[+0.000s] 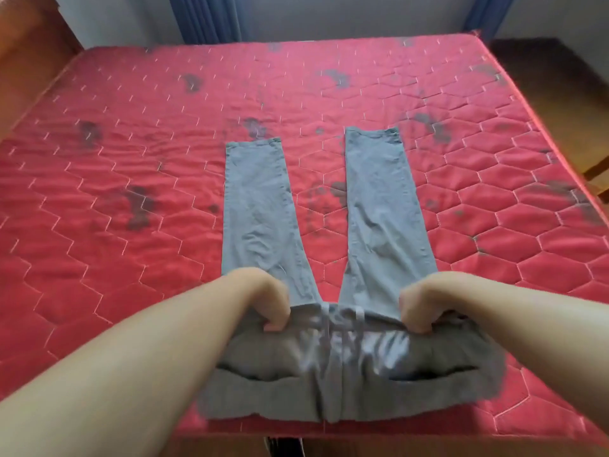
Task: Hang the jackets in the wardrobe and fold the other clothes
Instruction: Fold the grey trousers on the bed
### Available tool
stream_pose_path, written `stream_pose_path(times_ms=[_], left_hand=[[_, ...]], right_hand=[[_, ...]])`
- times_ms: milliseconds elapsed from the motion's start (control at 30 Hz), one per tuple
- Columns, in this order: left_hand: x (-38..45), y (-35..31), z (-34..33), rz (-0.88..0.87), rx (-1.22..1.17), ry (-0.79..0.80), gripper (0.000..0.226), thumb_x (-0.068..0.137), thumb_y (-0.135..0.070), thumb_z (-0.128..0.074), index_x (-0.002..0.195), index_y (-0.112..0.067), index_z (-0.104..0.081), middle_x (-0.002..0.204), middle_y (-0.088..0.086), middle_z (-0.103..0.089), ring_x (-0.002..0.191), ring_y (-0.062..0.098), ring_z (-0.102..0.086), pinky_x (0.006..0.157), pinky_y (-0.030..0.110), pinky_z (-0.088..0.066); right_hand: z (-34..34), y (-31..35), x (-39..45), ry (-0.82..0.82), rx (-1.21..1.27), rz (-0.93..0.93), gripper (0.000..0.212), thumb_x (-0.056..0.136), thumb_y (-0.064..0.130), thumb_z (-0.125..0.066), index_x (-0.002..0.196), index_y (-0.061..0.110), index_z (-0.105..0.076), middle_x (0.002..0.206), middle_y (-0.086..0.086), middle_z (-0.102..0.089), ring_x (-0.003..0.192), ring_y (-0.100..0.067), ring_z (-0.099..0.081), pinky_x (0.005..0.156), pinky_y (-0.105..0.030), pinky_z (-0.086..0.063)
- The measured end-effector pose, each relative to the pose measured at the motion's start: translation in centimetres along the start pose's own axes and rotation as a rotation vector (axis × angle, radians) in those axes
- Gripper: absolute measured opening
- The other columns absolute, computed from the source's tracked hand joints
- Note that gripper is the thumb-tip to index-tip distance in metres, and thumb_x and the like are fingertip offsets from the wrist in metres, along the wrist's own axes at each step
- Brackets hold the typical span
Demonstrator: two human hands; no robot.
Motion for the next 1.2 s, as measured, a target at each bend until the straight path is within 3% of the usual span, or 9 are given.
stream_pose_path(times_ms=[100, 200, 300, 533, 667, 800, 1033, 1133, 1200], left_hand=[[0.2, 3.1, 6.1, 0.008, -0.106, -0.401, 0.014, 0.080, -0.010, -0.049, 0.088, -0.014, -0.060, 0.106, 0.011, -0.065, 0.097, 0.030, -0.061, 0.067, 0.026, -0.042], [1.4, 6.0, 9.1, 0.022, -0.162, -0.628, 0.015, 0.077, -0.010, -0.046, 0.083, -0.020, -0.056, 0.100, 0.005, -0.063, 0.090, 0.030, -0.059, 0.069, 0.030, -0.040], [3.2, 8.0, 11.1, 0.009, -0.143, -0.687, 0.017, 0.077, -0.010, -0.047, 0.081, -0.026, -0.053, 0.089, 0.001, -0.056, 0.080, 0.027, -0.051, 0.066, 0.031, -0.036], [8.1, 12.4, 18.0, 0.028, -0.141, -0.719, 0.017, 0.081, -0.010, -0.052, 0.093, -0.017, -0.060, 0.097, 0.005, -0.061, 0.083, 0.029, -0.055, 0.066, 0.032, -0.036], [10.7, 14.7, 23.9, 0.090, -0.129, -0.851, 0.017, 0.079, -0.007, -0.051, 0.088, -0.019, -0.060, 0.094, 0.003, -0.062, 0.090, 0.031, -0.058, 0.074, 0.033, -0.032], [14.0, 16.8, 28.7, 0.163, -0.159, -0.889, 0.031, 0.078, -0.003, -0.048, 0.096, -0.022, -0.065, 0.095, 0.001, -0.066, 0.097, 0.028, -0.059, 0.080, 0.037, -0.029], [18.3, 20.3, 38.8, 0.246, -0.200, -0.956, 0.040, 0.080, -0.004, -0.048, 0.106, -0.029, -0.065, 0.107, 0.004, -0.067, 0.103, 0.028, -0.057, 0.091, 0.038, -0.031], [20.4, 20.9, 40.6, 0.341, -0.169, -1.114, 0.056, 0.083, -0.010, -0.054, 0.135, -0.032, -0.047, 0.136, 0.004, -0.051, 0.132, 0.027, -0.039, 0.114, 0.050, -0.013], [22.8, 19.3, 38.0, 0.306, -0.201, -1.097, 0.067, 0.087, -0.026, -0.059, 0.146, -0.036, -0.027, 0.155, 0.002, -0.026, 0.145, 0.027, -0.017, 0.116, 0.056, -0.002]], right_hand=[[7.4, -3.0, -1.0, -0.587, 0.106, -0.084, 0.027, 0.077, 0.017, -0.051, 0.100, 0.016, -0.067, 0.105, -0.012, -0.067, 0.090, -0.032, -0.065, 0.066, -0.029, -0.042], [10.5, -3.9, 0.3, -0.847, 0.061, -0.126, 0.018, 0.078, 0.017, -0.052, 0.093, 0.021, -0.062, 0.103, -0.010, -0.065, 0.093, -0.033, -0.065, 0.066, -0.031, -0.036], [13.3, -4.1, 2.6, -0.893, 0.036, -0.133, 0.007, 0.078, 0.017, -0.053, 0.080, 0.024, -0.052, 0.099, -0.008, -0.066, 0.091, -0.033, -0.064, 0.066, -0.031, -0.032], [21.5, -6.4, 7.7, -0.902, 0.031, -0.181, 0.019, 0.077, 0.017, -0.054, 0.063, 0.022, -0.043, 0.093, -0.004, -0.066, 0.092, -0.029, -0.062, 0.074, -0.035, -0.026], [26.9, -8.6, 10.9, -0.922, 0.075, -0.243, 0.007, 0.077, 0.016, -0.053, 0.072, 0.020, -0.054, 0.090, -0.003, -0.066, 0.084, -0.027, -0.059, 0.081, -0.037, -0.026], [31.5, -10.3, 14.7, -0.931, 0.084, -0.254, 0.009, 0.077, 0.014, -0.051, 0.076, 0.020, -0.057, 0.088, -0.002, -0.066, 0.089, -0.025, -0.060, 0.104, -0.045, -0.024], [42.8, -13.8, 20.2, -0.963, 0.068, -0.254, 0.010, 0.077, 0.014, -0.052, 0.080, 0.020, -0.059, 0.086, -0.005, -0.061, 0.082, -0.026, -0.057, 0.101, -0.044, -0.026], [46.5, -14.6, 22.7, -1.069, 0.087, -0.272, 0.029, 0.081, 0.020, -0.057, 0.109, 0.018, -0.059, 0.118, -0.013, -0.058, 0.114, -0.031, -0.053, 0.109, -0.050, -0.022], [45.2, -13.1, 24.7, -1.087, 0.091, -0.224, 0.054, 0.082, 0.030, -0.059, 0.133, 0.018, -0.044, 0.145, -0.013, -0.038, 0.134, -0.031, -0.035, 0.113, -0.053, -0.016]])
Point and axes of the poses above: each hand's wrist, its own x-axis towards the middle knuckle, its own z-axis out of the back of the hand, y = z × x, the point moved 5 cm from there along x, towards the middle knuckle
